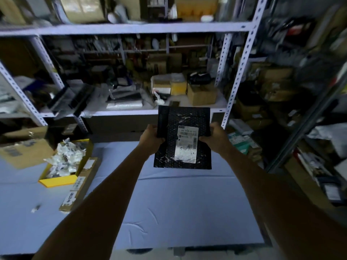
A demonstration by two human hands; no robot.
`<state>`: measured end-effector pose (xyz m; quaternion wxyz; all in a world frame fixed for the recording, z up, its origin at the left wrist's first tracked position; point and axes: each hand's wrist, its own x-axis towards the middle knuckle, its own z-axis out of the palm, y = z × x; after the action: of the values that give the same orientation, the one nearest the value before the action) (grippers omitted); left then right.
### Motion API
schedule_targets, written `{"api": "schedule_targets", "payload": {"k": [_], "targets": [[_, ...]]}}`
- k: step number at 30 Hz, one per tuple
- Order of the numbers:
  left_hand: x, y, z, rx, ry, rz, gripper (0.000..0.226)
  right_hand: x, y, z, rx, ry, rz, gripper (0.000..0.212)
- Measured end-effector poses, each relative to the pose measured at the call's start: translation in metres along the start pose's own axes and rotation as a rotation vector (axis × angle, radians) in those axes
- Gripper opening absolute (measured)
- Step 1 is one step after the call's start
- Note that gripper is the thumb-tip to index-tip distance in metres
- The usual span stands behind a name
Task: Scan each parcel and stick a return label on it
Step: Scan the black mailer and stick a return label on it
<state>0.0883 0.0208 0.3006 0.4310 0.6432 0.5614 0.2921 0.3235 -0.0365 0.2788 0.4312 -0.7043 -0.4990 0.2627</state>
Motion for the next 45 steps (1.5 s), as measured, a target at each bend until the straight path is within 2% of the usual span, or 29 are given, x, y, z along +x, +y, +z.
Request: {"api": "schedule_targets", "payload": {"k": [2, 6, 11, 14, 18, 21, 25, 31, 35, 39, 45], "targets": [[0.002, 0.028, 0.001, -0.02, -0.009, 0.03, 0.05, 0.004, -0.015, -0.029, -0.031, 0.032, -0.068, 0.03], [-0.001, 0.097, 0.022, -0.095, -0.061, 0.082, 0.055, 0.004, -0.036, -0.103, -0.126, 0.115, -0.078, 0.051], [-0.005, 0.156, 0.066, -0.05, -0.144, 0.191, 0.053, -0.011, -0.035, -0.181, -0.25, 0.253, -0.075, 0.05], [-0.005, 0.183, 0.099, -0.034, -0.227, 0.283, 0.052, -0.028, -0.029, -0.221, -0.271, 0.357, 0.005, 0.056], [-0.011, 0.218, 0.141, 0.064, -0.33, 0.5, 0.038, -0.063, -0.025, -0.268, -0.32, 0.523, 0.115, 0.055], [-0.022, 0.242, 0.18, -0.001, -0.513, 0.609, 0.045, -0.105, -0.023, -0.299, -0.37, 0.664, 0.216, 0.059], [-0.057, 0.27, 0.231, -0.031, -0.649, 0.722, 0.046, -0.177, -0.026, -0.332, -0.396, 0.832, 0.37, 0.06], [-0.169, 0.312, 0.3, -0.097, -0.975, 0.837, 0.053, -0.328, -0.04, -0.371, -0.436, 1.119, 0.543, 0.062], [-0.278, 0.33, 0.324, -0.068, -1.169, 0.91, 0.054, -0.447, -0.061, -0.379, -0.484, 1.288, 0.705, 0.052], [-0.402, 0.331, 0.326, -0.079, -1.375, 0.964, 0.057, -0.57, -0.087, -0.363, -0.522, 1.465, 0.834, 0.049], [-0.565, 0.304, 0.29, -0.11, -1.637, 1.056, 0.056, -0.731, -0.14, -0.31, -0.622, 1.647, 1.003, 0.053]]}}
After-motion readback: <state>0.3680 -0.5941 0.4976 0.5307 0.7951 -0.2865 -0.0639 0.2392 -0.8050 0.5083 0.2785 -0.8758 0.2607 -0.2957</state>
